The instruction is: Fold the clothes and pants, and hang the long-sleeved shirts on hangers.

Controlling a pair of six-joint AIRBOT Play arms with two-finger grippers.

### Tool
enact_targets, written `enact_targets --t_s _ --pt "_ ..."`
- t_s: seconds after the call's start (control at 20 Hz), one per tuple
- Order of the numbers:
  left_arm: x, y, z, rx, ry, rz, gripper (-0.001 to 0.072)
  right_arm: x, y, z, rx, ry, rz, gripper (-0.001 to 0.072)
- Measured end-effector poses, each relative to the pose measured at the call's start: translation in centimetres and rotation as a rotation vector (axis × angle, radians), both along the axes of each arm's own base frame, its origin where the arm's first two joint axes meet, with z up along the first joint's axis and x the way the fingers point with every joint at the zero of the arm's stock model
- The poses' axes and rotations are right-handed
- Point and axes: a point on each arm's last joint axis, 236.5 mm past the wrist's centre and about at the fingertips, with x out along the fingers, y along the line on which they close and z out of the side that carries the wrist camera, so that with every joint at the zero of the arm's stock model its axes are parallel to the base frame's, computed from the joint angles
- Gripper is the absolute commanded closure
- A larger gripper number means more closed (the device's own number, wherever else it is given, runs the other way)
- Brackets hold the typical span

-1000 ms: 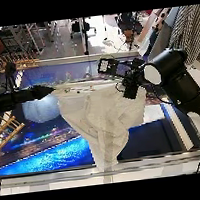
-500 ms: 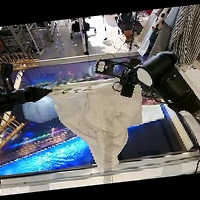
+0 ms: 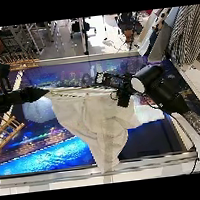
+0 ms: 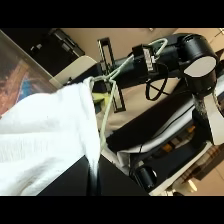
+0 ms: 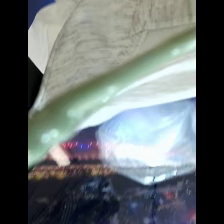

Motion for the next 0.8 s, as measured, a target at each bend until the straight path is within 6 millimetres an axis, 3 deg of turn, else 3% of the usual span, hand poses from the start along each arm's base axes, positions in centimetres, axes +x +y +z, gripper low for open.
enact_targets --t_s 0.3,0.8 --pt "0.2 0.3 0.1 -0.003 0.0 0.011 0.0692 0.6 0.6 -1.9 0.036 0.026 -0.026 0.0685" --pt "-1.0 -1.4 0.9 -0.036 -0.011 -0.058 0.0691 2.0 0.9 -6.5 -0.026 0.087 -0.027 0.0685"
